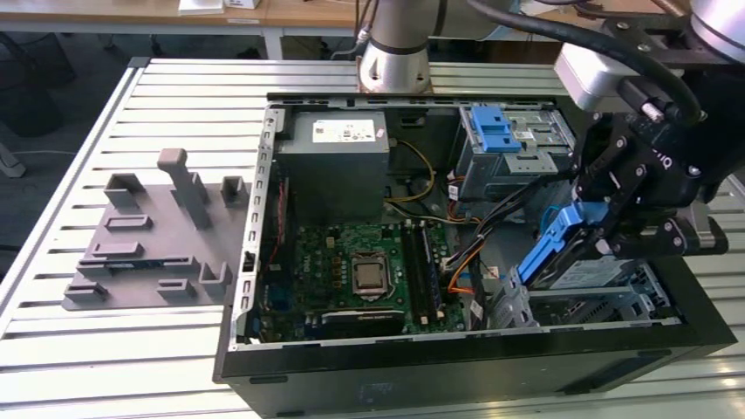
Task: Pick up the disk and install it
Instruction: 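Insert the disk into the insertion slot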
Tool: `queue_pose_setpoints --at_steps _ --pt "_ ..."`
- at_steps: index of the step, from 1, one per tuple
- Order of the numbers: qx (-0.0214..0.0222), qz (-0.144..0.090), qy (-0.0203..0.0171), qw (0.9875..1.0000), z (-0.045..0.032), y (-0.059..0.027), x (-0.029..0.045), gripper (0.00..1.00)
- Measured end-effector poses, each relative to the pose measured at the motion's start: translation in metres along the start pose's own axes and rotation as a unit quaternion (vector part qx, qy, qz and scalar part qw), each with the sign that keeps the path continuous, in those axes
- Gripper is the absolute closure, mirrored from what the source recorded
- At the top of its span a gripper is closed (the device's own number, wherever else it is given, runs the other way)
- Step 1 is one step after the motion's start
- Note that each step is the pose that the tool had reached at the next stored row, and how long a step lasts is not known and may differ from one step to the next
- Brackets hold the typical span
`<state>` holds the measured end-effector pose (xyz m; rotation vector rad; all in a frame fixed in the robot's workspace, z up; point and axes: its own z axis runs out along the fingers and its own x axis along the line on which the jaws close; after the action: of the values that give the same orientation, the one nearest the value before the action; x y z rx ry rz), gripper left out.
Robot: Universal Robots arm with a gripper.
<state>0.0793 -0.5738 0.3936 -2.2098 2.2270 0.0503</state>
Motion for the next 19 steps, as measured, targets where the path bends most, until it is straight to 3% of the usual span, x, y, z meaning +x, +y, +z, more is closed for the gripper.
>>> queue_pose_setpoints --at_steps 9,12,13,18,19 --pt "0.0000 0.000 0.0001 1.0000 0.0149 -0.0003 0.0005 0.64" --pt "0.0000 0.000 0.0001 1.0000 0.0204 -0.0004 0.0006 0.57" --pt "0.0000 0.000 0.0000 1.0000 0.0223 -0.0004 0.0007 0.50" --pt "0.0000 0.000 0.0002 1.0000 0.0264 -0.0005 0.0008 0.52" --pt "0.0000 0.000 0.0001 1.0000 0.0268 -0.0006 0.0008 0.58"
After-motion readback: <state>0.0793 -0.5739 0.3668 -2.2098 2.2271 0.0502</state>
